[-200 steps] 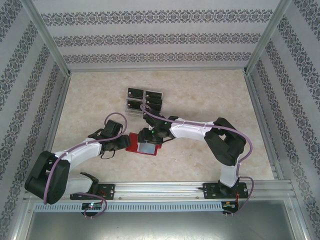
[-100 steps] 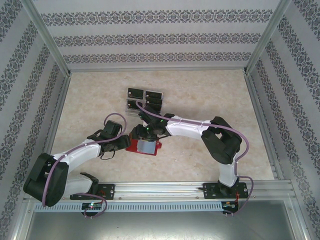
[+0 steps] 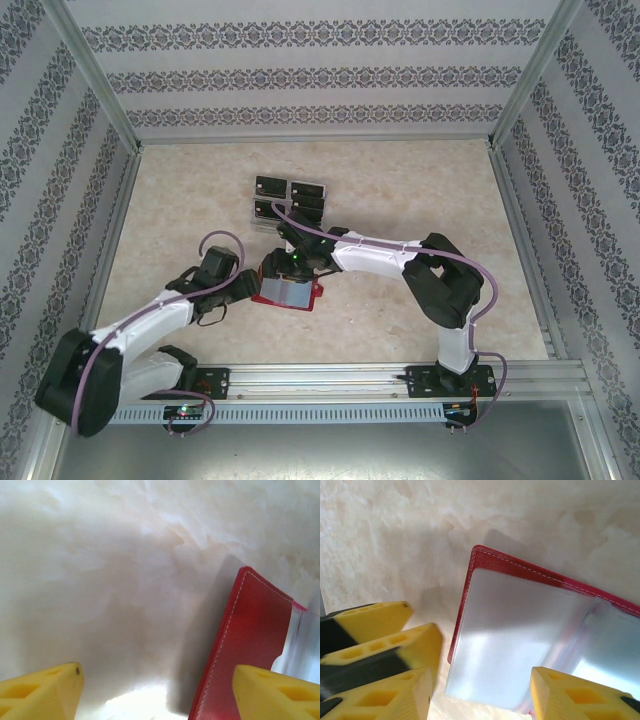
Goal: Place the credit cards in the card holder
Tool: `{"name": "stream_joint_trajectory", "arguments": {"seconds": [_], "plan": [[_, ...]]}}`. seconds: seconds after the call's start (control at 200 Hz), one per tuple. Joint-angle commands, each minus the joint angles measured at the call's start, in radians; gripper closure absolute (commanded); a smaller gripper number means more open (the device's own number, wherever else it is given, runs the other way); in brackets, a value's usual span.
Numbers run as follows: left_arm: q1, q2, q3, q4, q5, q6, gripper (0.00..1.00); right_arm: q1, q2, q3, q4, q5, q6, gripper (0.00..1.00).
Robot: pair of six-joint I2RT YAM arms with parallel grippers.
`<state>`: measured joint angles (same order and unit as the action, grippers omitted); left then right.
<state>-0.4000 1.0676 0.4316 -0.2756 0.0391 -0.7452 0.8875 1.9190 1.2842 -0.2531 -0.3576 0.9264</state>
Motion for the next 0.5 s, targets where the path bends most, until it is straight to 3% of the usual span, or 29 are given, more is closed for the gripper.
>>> {"name": "stream_joint_trajectory", "arguments": {"seconds": [0.0, 0.185, 0.35, 0.495], "plan": [[-0.007, -0.115, 0.006, -0.121, -0.114, -0.034, 0.18, -0.005, -0.053, -0.036, 0.007, 0.01, 0.004, 0.45], [-0.007, -0.173, 0.023, -0.081, -0.058, 0.011, 0.16, -0.014, -0.132, -0.092, -0.035, 0.063, -0.034, 0.45], [-0.007, -0.05, 0.071, -0.028, 0.003, 0.04, 0.15, -0.085, -0.23, -0.107, -0.144, 0.162, -0.109, 0.45], [0.001, 0.043, 0.141, 0.018, 0.0, 0.054, 0.08, -0.176, -0.299, -0.069, -0.259, 0.25, -0.191, 0.45]]}}
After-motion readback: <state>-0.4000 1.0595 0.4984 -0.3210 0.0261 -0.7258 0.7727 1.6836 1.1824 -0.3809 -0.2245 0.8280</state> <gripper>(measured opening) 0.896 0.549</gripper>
